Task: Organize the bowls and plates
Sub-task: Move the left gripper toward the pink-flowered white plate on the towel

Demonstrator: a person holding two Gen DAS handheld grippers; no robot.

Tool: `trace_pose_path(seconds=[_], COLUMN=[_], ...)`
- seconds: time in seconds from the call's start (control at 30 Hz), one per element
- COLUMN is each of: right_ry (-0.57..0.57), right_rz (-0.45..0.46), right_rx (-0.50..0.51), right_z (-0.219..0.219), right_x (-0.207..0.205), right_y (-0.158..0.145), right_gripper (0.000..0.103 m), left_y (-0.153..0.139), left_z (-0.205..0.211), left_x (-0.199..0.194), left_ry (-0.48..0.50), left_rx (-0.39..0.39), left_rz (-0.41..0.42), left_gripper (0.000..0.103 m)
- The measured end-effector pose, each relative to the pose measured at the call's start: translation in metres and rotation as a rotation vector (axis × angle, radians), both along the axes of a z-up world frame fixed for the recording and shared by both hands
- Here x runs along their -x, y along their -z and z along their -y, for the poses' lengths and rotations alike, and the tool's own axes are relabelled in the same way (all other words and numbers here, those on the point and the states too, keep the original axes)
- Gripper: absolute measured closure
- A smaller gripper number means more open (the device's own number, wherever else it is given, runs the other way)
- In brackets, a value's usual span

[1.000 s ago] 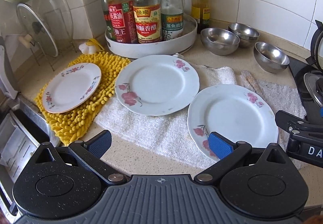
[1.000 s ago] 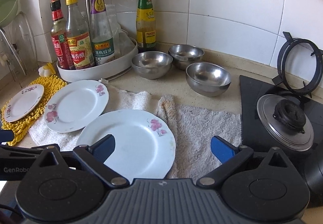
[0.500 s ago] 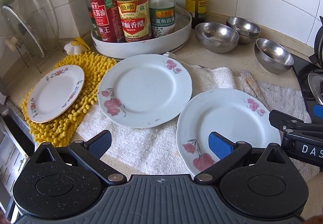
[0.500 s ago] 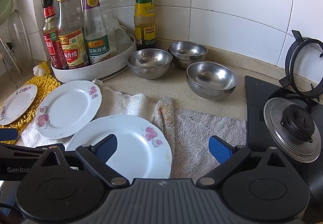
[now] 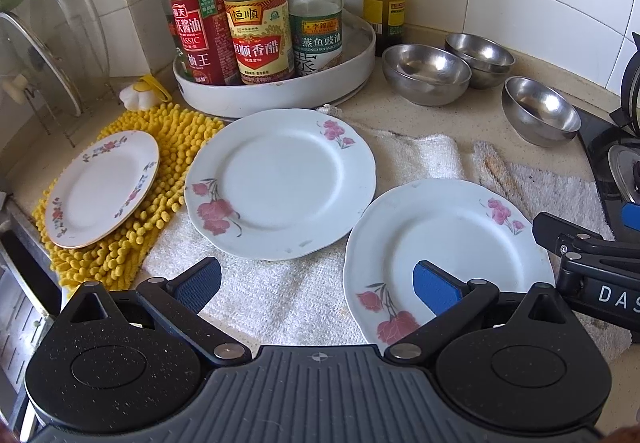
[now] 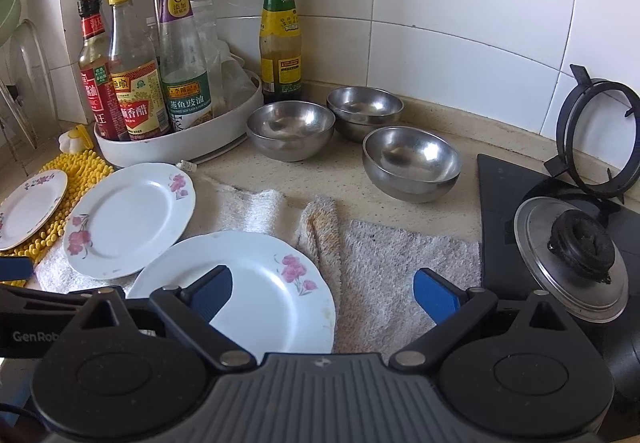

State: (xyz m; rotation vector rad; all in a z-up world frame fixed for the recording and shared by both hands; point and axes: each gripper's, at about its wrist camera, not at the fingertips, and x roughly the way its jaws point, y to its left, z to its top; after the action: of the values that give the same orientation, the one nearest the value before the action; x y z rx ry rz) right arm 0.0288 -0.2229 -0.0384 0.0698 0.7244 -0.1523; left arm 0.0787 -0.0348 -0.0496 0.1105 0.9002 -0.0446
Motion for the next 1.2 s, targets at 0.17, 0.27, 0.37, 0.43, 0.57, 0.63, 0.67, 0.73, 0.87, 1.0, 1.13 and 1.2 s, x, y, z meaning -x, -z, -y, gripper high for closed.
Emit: trace_pose_path(seconds=[0.17, 0.27, 0.37, 0.43, 0.57, 0.63, 0.67, 0.73, 0.87, 1.0, 1.13, 1.2], right_ry=[0.003, 0.002, 0.001, 0.001, 0.001, 0.001, 0.000, 0.000, 0.000, 0.001, 0.000, 0.000], right_rz=[-0.007, -0.005, -0.002, -0.001, -0.002, -0.002, -0.003, -0.004, -0.007, -0.013, -0.016, -0.018], right_rx=[0.003, 0.005, 0.008, 0.007, 0.010, 0.012, 0.012, 0.013, 0.015, 0.013, 0.014, 0.015], right_z=[-0.002, -0.005, -0.008, -0.009, -0.010, -0.011, -0.012, -0.012, -0.013, -0.014, -0.014, -0.013], right_x=[0.003, 0.004, 0.005, 0.005, 0.005, 0.004, 0.004, 0.003, 0.003, -0.001, -0.003, -0.005], right_y=[0.000, 0.000, -0.001, -0.002, -0.002, -0.003, -0.003, -0.003, -0.002, -0.001, 0.001, 0.001], right_gripper=[0.003, 0.003, 0.003, 0.003, 0.003, 0.003, 0.003, 0.003, 0.003, 0.003, 0.003, 0.003], left_y=[-0.001, -0.001, -0.001, -0.001, -0.002, -0.002, -0.002, -0.002, -0.002, -0.001, 0.001, 0.002], left_z=[-0.002, -0.002, -0.002, -0.002, -0.004, -0.005, -0.006, -0.006, -0.008, -0.010, -0.011, -0.011], left_x=[0.001, 0.002, 0.002, 0.002, 0.002, 0.002, 0.002, 0.001, 0.000, -0.002, -0.006, -0.007], left_ry=[-0.002, 0.001, 0.001, 0.000, 0.000, 0.000, -0.001, -0.001, -0.002, -0.002, -0.002, -0.001], left_rx=[0.006, 0.009, 0.011, 0.010, 0.014, 0.016, 0.016, 0.016, 0.018, 0.020, 0.020, 0.021], left_rz=[0.004, 0.005, 0.005, 0.006, 0.008, 0.007, 0.007, 0.007, 0.006, 0.001, -0.003, -0.005], left_gripper=[0.000, 0.000, 0.000, 0.000, 0.000, 0.000, 0.000, 0.000, 0.000, 0.000, 0.000, 0.000])
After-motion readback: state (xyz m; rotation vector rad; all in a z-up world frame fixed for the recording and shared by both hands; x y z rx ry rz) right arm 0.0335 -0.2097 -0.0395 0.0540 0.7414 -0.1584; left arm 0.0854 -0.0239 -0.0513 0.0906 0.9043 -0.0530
